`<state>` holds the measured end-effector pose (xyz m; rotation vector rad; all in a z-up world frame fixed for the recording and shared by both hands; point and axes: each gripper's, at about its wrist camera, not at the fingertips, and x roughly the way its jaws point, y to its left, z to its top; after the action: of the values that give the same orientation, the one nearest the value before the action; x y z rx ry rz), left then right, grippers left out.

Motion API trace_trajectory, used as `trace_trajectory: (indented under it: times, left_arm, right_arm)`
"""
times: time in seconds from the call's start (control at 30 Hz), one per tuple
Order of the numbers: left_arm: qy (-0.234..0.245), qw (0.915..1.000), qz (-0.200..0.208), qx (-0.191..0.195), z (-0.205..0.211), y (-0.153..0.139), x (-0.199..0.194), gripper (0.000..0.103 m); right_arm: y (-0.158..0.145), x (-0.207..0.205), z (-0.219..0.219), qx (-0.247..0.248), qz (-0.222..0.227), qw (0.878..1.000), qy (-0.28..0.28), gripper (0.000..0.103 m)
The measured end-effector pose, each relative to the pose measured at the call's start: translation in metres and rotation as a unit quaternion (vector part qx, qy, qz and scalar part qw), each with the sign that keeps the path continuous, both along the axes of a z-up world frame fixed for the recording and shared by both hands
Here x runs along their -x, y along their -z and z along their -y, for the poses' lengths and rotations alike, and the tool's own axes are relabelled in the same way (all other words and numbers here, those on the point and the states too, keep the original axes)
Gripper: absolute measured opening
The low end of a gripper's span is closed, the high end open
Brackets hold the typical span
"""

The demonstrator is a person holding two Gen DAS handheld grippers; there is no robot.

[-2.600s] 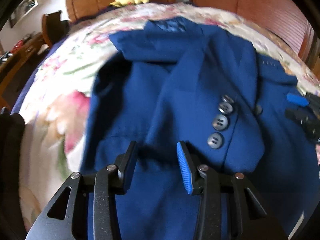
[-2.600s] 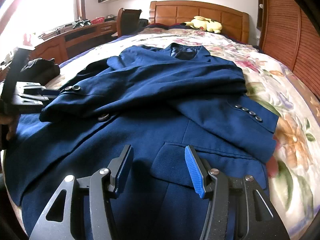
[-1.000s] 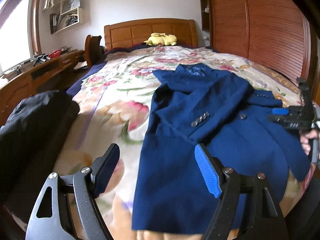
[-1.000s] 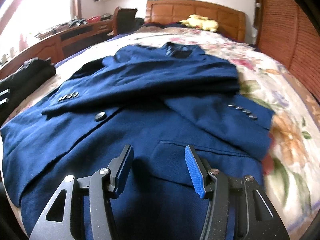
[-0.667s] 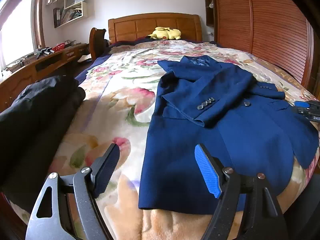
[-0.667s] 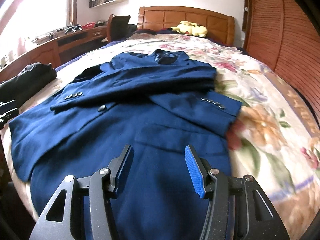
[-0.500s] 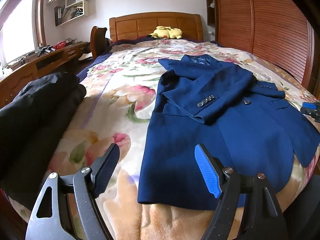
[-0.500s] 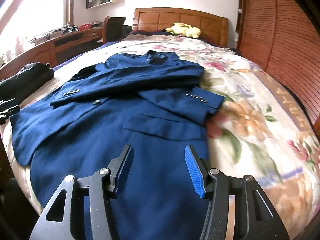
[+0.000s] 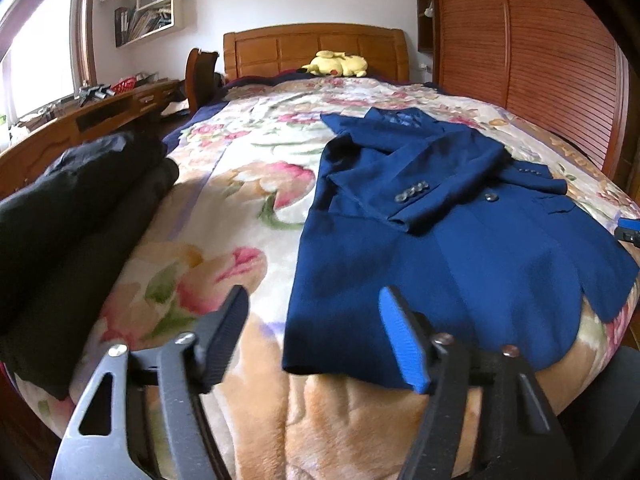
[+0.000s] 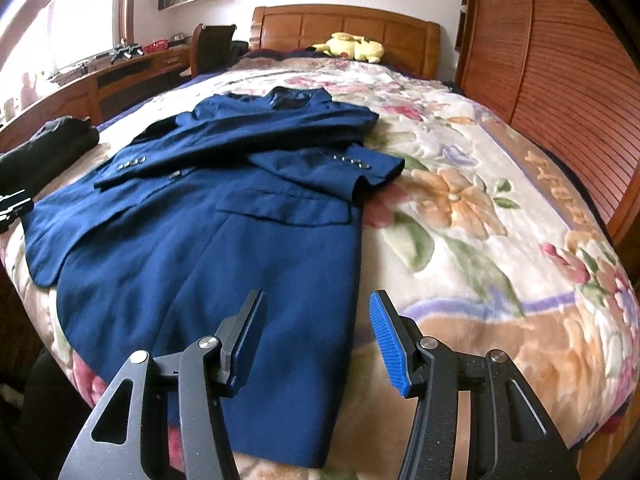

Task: Fold large clothes
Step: 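Move both tools to the jacket hem and close them on it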

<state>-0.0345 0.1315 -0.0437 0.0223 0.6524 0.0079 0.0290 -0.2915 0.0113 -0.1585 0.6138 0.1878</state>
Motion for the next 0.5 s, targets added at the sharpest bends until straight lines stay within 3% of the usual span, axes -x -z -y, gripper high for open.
trace_trajectory:
  times: [0.3, 0.37, 0.5]
  left_arm:
    - [-0.006, 0.9992, -0.021, 0.032, -0.013, 0.018, 0.001, 0.063]
    - [-0.007, 0.9989, -0.023, 0.041, -0.013, 0.019, 0.001, 0.063]
    - [0.007, 0.9985, -0.02, 0.051, -0.01, 0.021, 0.003, 0.047]
  right_arm:
    - [0.012, -0.007, 0.005, -0.004, -0.036, 0.999, 0.003, 0.055]
    - [0.013, -0.01, 0.006, -0.009, -0.04, 0.999, 0.005, 0.061]
    - [0.013, -0.01, 0.009, -0.019, -0.047, 0.999, 0.004, 0.064]
